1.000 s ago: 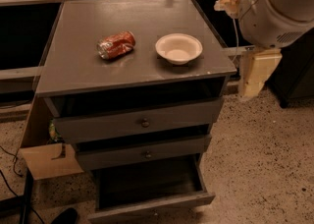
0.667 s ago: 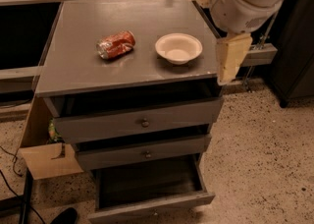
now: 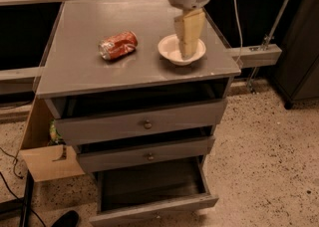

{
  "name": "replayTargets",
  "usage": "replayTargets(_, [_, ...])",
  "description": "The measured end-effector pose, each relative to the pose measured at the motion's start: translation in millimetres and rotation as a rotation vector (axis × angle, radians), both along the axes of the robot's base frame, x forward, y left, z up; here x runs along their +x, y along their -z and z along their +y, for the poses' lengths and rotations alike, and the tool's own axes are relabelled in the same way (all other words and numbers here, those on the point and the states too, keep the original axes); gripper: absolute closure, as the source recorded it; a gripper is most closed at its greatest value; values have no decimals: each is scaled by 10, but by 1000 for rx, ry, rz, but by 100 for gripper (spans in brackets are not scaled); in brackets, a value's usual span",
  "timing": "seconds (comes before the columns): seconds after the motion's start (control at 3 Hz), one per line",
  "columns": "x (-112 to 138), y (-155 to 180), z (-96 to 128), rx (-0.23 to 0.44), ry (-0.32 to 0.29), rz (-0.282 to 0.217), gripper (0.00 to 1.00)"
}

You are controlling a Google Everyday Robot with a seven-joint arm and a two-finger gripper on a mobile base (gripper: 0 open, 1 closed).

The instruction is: Place coke can into bottom drawer

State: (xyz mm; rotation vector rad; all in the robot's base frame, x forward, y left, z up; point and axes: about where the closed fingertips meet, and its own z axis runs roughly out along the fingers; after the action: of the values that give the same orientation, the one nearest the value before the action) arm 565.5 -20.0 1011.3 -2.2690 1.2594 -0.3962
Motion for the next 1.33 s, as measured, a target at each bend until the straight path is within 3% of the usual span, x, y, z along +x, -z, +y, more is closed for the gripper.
replayTargets(0.67, [480,180,794,-51,-73,21,0])
replayTargets(1.0, [480,180,795,-52,-73,21,0])
replayTargets(1.33, [541,220,720,-100,-64,14,0])
